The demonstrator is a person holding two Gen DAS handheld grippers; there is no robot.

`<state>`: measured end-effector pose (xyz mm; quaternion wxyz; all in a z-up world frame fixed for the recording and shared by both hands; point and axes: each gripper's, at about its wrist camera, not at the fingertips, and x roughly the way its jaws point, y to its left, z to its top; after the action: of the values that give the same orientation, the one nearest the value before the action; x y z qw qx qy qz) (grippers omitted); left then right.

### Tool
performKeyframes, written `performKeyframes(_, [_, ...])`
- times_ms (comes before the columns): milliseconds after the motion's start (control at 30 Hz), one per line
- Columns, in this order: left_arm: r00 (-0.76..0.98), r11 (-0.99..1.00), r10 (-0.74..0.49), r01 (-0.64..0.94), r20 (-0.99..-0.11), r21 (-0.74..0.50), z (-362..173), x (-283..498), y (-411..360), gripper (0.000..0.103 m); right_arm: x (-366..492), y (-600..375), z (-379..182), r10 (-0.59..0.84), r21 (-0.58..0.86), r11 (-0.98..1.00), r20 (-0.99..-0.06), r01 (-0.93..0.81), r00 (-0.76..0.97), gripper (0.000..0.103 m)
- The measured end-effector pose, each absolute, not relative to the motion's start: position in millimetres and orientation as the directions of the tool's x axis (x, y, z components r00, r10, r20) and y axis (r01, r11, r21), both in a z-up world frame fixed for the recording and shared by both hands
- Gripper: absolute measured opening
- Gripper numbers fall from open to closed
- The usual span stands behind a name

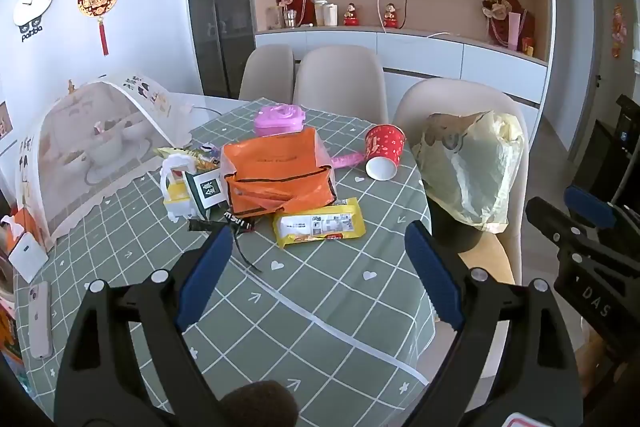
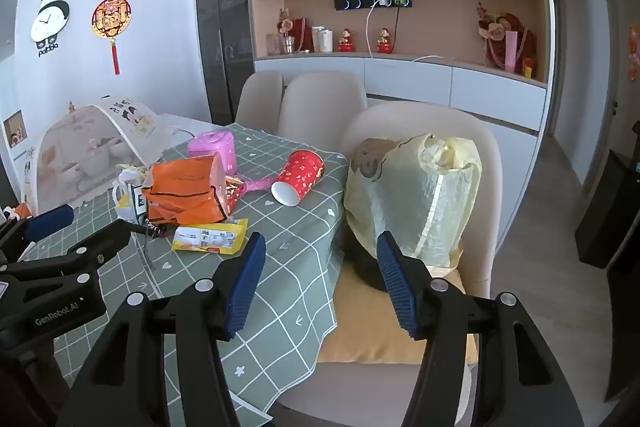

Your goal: Collect trash

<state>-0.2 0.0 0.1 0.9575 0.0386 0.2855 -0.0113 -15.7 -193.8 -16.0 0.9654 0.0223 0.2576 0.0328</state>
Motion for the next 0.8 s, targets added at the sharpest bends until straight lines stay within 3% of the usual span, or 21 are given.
performKeyframes(800, [0.838, 0.996, -0.025, 0.067, -0.545, 0.059, 1.8, 7.0, -6.0, 0.084, -15.8, -196.6, -13.2, 0.069, 0.066, 0.997, -0.49, -0.042, 0.869, 0.055])
